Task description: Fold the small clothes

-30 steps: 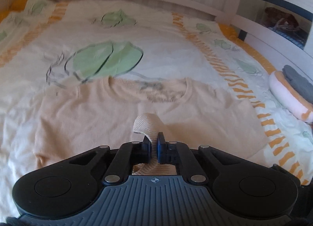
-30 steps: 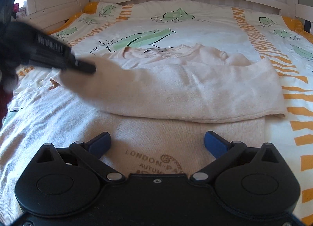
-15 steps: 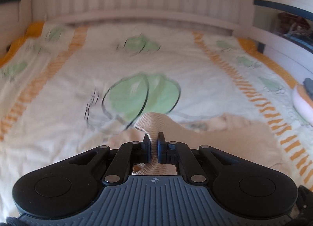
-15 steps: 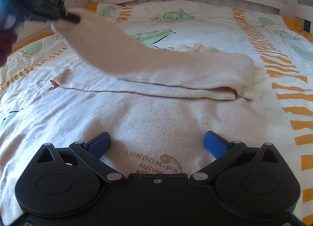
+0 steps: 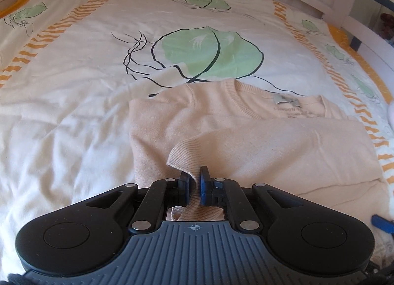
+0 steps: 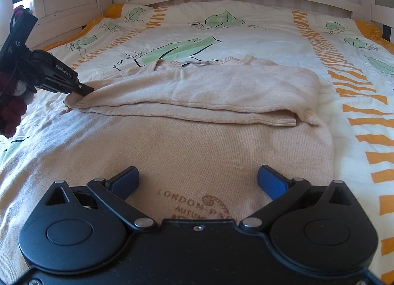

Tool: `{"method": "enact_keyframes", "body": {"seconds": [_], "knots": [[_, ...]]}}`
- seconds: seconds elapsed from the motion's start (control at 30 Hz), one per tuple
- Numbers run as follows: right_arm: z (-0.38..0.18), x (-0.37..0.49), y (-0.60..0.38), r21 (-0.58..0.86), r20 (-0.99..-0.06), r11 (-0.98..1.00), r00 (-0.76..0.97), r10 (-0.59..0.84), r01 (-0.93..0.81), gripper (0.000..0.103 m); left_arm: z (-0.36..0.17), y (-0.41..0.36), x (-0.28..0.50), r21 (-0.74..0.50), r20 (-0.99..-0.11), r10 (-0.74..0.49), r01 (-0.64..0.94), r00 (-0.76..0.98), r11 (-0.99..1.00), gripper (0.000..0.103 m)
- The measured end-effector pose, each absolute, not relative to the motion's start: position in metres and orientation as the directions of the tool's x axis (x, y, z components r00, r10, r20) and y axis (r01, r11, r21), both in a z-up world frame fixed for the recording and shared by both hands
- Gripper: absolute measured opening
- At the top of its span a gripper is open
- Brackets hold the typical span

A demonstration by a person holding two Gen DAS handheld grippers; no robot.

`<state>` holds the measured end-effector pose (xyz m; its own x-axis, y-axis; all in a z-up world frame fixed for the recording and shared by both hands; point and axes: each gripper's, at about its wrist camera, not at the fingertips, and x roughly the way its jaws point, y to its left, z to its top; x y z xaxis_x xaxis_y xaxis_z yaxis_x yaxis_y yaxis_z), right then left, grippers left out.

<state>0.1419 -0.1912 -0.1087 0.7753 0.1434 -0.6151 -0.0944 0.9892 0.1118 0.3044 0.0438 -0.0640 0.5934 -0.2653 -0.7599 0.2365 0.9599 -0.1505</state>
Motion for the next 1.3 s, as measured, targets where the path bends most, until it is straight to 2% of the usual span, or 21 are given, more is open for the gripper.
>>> {"method": "enact_keyframes", "body": {"seconds": [0.13,0.27,0.33,0.43,0.53,0.67,0.73,0.87,0.97,1.07,1.3], "knots": [[-0.109,0.142,-0.191,0.112,-0.615,0.989,0.776,0.143,-0.094,0.103,-0.057,0.038,0.300,-0.084,-0.724,-0.243,0.268,0.645,0.960,0.009],[-0.109,0.142,-0.191,0.112,-0.615,0.989,0.776,0.144,-0.094,0.103,-0.039,0.022,0.292,0.081,-0.635,-0.214,0.339,0.742,0.937,0.009],[-0.109,0.142,-0.191,0.112,-0.615,0.989,0.776,0.143,-0.094,0.103,-0.041,0.015,0.299,0.129,-0.664,-0.181,0.349,0.726,0.928,0.010],[-0.109,0.142,-0.191,0.112,-0.615,0.989,0.776,0.144,-0.094,0.103,-0.056,0.013,0.312,0.135,-0.726,-0.140,0.339,0.674,0.931,0.011],[-0.109,0.142,-0.191,0.112,-0.615,0.989,0.776,0.144,-0.094,0.103,-0.067,0.021,0.318,0.131,-0.743,-0.093,0.281,0.663,0.951,0.032],[-0.109,0.142,-0.191,0.113,-0.614,0.989,0.776,0.144,-0.094,0.103,-0.058,0.039,0.315,0.080,-0.709,-0.068,0.175,0.702,0.981,0.050],[-0.109,0.141,-0.191,0.113,-0.614,0.989,0.776,0.144,-0.094,0.103,-0.051,0.041,0.307,0.058,-0.687,-0.078,0.162,0.722,0.985,0.052],[-0.109,0.141,-0.191,0.113,-0.614,0.989,0.776,0.144,-0.094,0.103,-0.042,0.026,0.294,0.041,-0.672,-0.147,0.234,0.726,0.971,0.069],[-0.109,0.141,-0.191,0.112,-0.614,0.989,0.776,0.144,-0.094,0.103,-0.055,0.008,0.295,0.042,-0.703,-0.186,0.301,0.686,0.953,0.071],[-0.109,0.141,-0.191,0.113,-0.614,0.989,0.776,0.144,-0.094,0.103,-0.077,0.004,0.301,0.021,-0.738,-0.181,0.290,0.650,0.957,0.074],[-0.110,0.141,-0.192,0.114,-0.614,0.989,0.776,0.145,-0.094,0.103,-0.096,0.008,0.291,-0.014,-0.653,-0.222,0.282,0.724,0.959,0.096]]}}
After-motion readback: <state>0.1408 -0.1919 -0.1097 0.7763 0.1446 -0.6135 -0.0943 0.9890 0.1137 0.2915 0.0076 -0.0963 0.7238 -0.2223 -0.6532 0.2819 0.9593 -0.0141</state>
